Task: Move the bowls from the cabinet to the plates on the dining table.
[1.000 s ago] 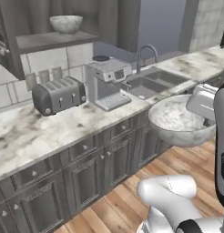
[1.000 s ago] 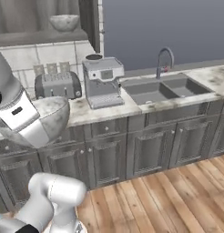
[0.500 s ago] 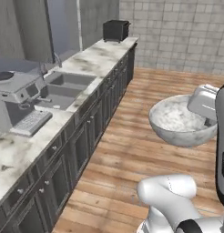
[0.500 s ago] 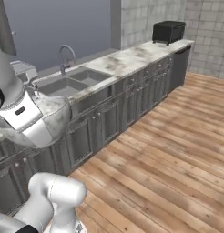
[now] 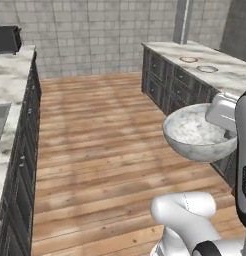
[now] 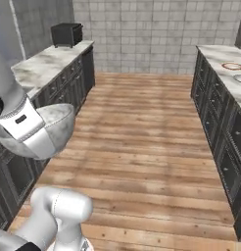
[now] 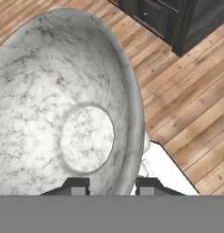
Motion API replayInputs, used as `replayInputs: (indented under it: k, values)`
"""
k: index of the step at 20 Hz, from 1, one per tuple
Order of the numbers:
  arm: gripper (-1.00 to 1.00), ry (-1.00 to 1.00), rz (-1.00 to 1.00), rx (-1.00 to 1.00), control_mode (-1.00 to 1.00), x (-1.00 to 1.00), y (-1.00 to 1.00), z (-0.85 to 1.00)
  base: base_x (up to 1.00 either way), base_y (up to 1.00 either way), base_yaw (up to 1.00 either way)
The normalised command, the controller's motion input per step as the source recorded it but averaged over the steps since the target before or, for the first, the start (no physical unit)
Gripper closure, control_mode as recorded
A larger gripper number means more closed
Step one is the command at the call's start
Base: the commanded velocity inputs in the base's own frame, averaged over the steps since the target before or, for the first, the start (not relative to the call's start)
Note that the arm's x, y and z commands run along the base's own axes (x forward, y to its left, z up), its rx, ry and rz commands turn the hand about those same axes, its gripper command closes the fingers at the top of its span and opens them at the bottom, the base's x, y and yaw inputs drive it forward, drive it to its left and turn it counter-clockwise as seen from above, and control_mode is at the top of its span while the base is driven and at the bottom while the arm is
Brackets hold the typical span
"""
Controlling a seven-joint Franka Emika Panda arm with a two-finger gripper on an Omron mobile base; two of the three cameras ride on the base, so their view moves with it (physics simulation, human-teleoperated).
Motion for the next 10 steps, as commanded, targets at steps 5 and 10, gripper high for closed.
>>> replayInputs:
  k: [5,10]
  values:
    - [1.0,0.0,0.0,0.0,1.0,0.0,0.0,0.0,0.47,0.67,-0.76]
    - [1.0,0.0,0.0,0.0,1.0,0.0,0.0,0.0,1.0,1.0,-0.35]
